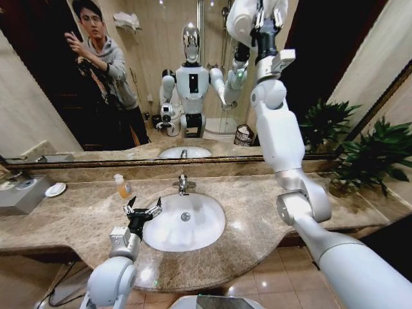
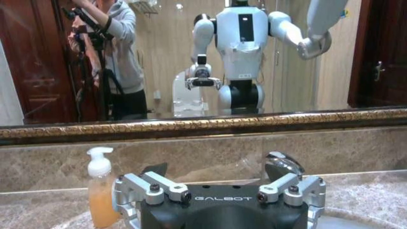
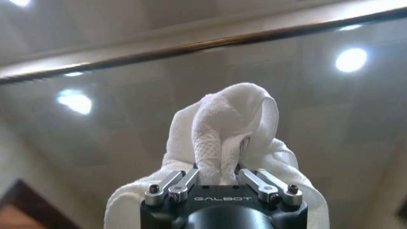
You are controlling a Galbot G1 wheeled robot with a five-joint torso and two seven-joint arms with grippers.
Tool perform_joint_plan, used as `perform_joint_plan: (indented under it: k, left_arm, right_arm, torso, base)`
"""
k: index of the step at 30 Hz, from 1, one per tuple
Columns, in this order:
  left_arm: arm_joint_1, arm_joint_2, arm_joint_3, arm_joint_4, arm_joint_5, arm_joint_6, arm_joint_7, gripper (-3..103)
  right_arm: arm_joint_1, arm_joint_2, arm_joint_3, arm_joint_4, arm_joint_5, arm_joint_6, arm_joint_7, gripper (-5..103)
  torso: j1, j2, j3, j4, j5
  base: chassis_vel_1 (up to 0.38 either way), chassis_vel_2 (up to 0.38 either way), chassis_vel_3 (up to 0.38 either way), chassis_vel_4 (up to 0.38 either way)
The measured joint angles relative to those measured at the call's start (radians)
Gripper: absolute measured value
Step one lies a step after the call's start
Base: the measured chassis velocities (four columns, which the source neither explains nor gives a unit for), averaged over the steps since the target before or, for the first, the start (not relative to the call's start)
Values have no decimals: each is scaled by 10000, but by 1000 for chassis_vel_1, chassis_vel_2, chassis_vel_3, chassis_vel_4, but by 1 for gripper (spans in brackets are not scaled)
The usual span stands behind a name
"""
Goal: Pick up the towel from the sink counter and wipe the mirror surface.
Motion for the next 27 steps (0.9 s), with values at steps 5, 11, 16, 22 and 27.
perform_joint_plan:
  k: [5, 11, 16, 22, 27]
  left_arm:
    - [0, 0, 0, 0, 0, 0, 0, 100]
    - [0, 0, 0, 0, 0, 0, 0, 100]
    - [0, 0, 0, 0, 0, 0, 0, 100]
    - [-1, 0, 0, 0, 0, 0, 0, 100]
    - [0, 0, 0, 0, 0, 0, 0, 100]
  right_arm:
    - [-157, 754, -498, 11, -226, 146, -370, 17]
    - [-580, 838, -635, -3, -382, 338, -687, 17]
    - [-1241, 600, -306, 273, -233, 433, -616, 17]
    - [-2247, -992, 383, 1500, 531, 367, -299, 17]
    - [-2792, -1693, 1197, 2127, 888, 349, -219, 17]
  torso:
    - [-1, 0, -1, 2, -4]
    - [-1, 0, -1, -10, -1]
    - [0, 0, -1, 3, 0]
    - [0, 0, 0, -14, 8]
    - [-1, 1, -1, -17, 7]
  base:
    - [0, 0, 0, 0]
    - [0, 0, 0, 0]
    - [0, 0, 0, 0]
    - [0, 0, 0, 0]
    - [0, 0, 0, 0]
